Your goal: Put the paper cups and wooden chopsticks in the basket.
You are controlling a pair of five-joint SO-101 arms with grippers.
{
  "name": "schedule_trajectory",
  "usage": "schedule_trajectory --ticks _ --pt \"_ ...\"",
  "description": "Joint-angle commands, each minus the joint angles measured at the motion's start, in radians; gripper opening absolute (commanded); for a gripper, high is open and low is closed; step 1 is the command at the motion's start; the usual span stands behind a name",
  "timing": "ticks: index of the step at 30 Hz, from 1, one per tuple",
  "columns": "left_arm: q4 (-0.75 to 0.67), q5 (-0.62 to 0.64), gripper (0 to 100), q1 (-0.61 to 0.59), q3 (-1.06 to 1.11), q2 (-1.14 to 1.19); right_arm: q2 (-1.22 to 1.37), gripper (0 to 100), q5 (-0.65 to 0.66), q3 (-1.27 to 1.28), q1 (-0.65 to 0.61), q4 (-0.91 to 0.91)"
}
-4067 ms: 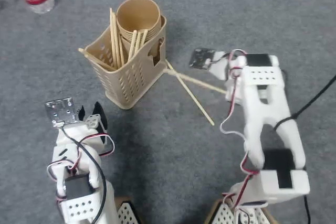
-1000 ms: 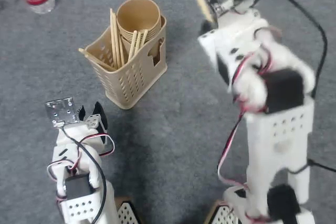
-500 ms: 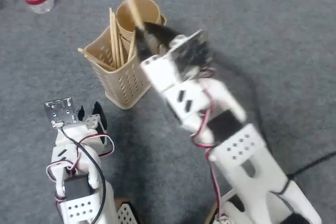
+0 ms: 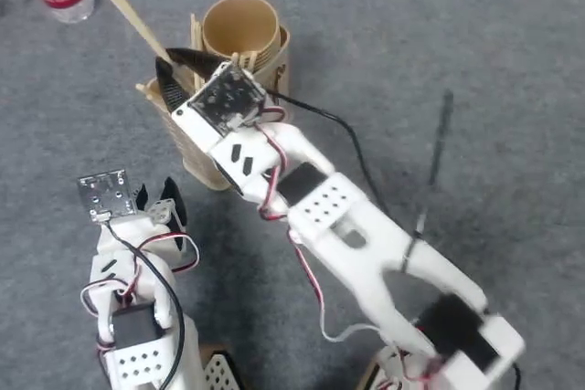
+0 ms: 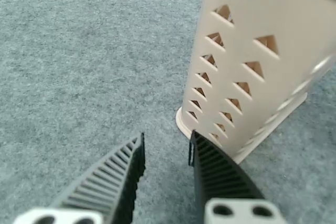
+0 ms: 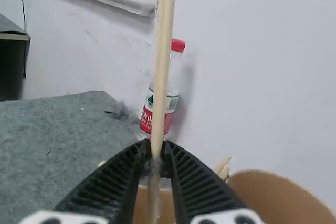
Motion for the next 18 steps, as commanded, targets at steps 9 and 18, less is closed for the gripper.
schedule_trajectory --ticks 9,18 --pt "-0.025 -0.009 13 0.005 -0.01 -0.017 0.045 4.3 0.012 -0.058 0.013 -0.077" --pt "-0.025 -0.009 13 0.005 -0.01 -0.017 0.025 16.6 0.012 -0.02 0.015 -0.073"
